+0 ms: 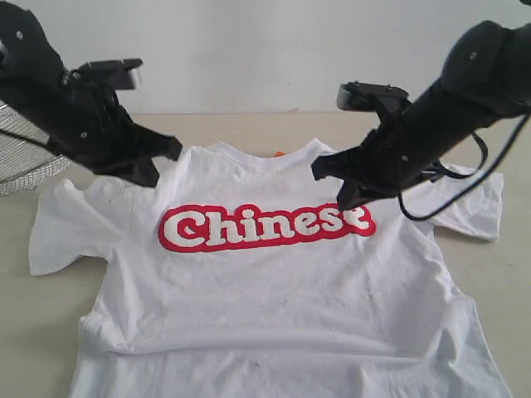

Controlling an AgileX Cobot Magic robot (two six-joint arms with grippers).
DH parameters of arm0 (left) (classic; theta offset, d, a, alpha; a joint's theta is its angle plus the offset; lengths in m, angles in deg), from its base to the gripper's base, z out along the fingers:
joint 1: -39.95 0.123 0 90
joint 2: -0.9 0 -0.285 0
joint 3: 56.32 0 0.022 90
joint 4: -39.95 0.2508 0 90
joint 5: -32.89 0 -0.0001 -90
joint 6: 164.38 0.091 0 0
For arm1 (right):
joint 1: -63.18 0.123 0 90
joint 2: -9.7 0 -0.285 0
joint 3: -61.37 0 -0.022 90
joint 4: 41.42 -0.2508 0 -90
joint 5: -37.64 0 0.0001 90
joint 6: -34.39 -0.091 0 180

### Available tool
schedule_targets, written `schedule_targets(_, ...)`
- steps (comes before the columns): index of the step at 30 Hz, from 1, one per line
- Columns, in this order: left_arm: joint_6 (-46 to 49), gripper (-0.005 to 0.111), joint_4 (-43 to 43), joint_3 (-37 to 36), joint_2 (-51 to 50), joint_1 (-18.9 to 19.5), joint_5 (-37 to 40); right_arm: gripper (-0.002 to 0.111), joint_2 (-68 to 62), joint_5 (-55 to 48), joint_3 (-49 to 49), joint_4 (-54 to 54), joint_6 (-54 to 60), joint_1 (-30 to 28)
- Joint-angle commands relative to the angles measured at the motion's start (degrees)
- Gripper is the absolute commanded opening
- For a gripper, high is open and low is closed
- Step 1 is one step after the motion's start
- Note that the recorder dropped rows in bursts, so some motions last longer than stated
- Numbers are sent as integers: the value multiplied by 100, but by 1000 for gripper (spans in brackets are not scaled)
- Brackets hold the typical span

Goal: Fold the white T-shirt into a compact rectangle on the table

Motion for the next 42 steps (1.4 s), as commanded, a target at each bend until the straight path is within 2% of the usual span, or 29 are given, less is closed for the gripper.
schedule_targets(1,92,5,95,1022,-1000,399,-30,0,-963,-188,1250,54,41,-14)
schedule_targets(11,329,5,145,2762,-2668,464,46,0,-2611,-692,3496,29,17,-194)
schedule_targets(18,394,5,360,3051,-3147,464,39,0,-2943,-439,3579,36,71,-230)
schedule_targets(24,394,5,400,3088,-3348,464,-379,0,-3174,-250,3579,111,58,-359)
schedule_targets(30,270,5,682,3687,-3563,464,-213,0,-3265,-79,3579,138,29,-634)
schedule_targets(42,-82,5,1178,4236,-3976,464,-45,0,-3265,271,3579,161,29,-1014)
